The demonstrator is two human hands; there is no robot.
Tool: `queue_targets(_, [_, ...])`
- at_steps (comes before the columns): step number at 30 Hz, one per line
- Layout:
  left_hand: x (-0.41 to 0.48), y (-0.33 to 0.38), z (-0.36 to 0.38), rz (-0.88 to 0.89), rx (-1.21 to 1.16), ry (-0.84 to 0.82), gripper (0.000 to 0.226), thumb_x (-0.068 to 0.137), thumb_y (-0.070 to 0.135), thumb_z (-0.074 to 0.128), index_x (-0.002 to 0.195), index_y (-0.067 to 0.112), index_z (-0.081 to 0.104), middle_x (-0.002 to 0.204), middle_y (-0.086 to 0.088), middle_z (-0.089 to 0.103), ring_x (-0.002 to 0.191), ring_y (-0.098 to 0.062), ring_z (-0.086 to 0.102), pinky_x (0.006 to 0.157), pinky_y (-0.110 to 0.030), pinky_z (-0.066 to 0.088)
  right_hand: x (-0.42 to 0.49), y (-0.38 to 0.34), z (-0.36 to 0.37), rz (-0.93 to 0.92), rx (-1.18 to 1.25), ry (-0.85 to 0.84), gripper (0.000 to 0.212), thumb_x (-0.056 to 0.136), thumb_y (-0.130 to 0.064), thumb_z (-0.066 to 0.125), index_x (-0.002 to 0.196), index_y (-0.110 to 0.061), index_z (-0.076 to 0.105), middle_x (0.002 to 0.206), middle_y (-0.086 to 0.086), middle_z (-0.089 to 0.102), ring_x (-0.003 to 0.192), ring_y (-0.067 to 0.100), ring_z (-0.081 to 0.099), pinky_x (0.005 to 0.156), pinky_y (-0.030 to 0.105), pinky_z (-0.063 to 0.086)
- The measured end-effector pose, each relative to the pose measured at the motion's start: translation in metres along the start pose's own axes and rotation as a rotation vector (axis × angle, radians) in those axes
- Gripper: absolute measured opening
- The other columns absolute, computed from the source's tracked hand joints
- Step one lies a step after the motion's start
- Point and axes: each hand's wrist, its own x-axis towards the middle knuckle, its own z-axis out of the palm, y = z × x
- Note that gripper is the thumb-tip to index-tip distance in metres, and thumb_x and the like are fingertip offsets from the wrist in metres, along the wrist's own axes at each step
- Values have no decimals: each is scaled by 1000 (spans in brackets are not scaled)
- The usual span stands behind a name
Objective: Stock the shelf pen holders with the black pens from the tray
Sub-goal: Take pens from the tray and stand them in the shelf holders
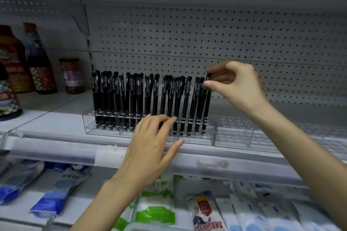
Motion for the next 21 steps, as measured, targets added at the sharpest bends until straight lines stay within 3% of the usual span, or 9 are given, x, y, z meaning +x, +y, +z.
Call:
queue_targets(11, [1,-1,0,1,22,-1,58,99,54,26,132,14,52,120,0,51,115,-16,43,102,-27,26,6,-10,-5,69,-104,-92,22,70,-8,82,84,-20,70,86,0,72,79,6,69,82,19,55])
queue_targets(13, [1,-1,1,-2,19,5,58,99,54,27,132,13,53,120,0,52,114,-16,44,102,-28,26,4,-9,0,69,-152,-117,21,71,-9,82,87,-18,72,84,-2,72,78,2,68,80,13,52])
queue_targets(17, [1,0,1,-6,23,-2,59,99,54,26,133,13,52,120,0,51,115,-16,44,103,-28,24,-2,-12,2,-4,-332,-60,24,72,-19,81,95,-21,74,78,-15,61,70,-6,53,62,-3,37])
queue_targets(21, [-1,0,-2,9,17,-39,62,100,55,23,137,12,48,126,-1,50,121,-15,39,108,-29,20,-6,-17,-2,-49,-413,-60,32,73,-21,80,104,-20,72,83,-12,58,70,-6,47,65,6,35])
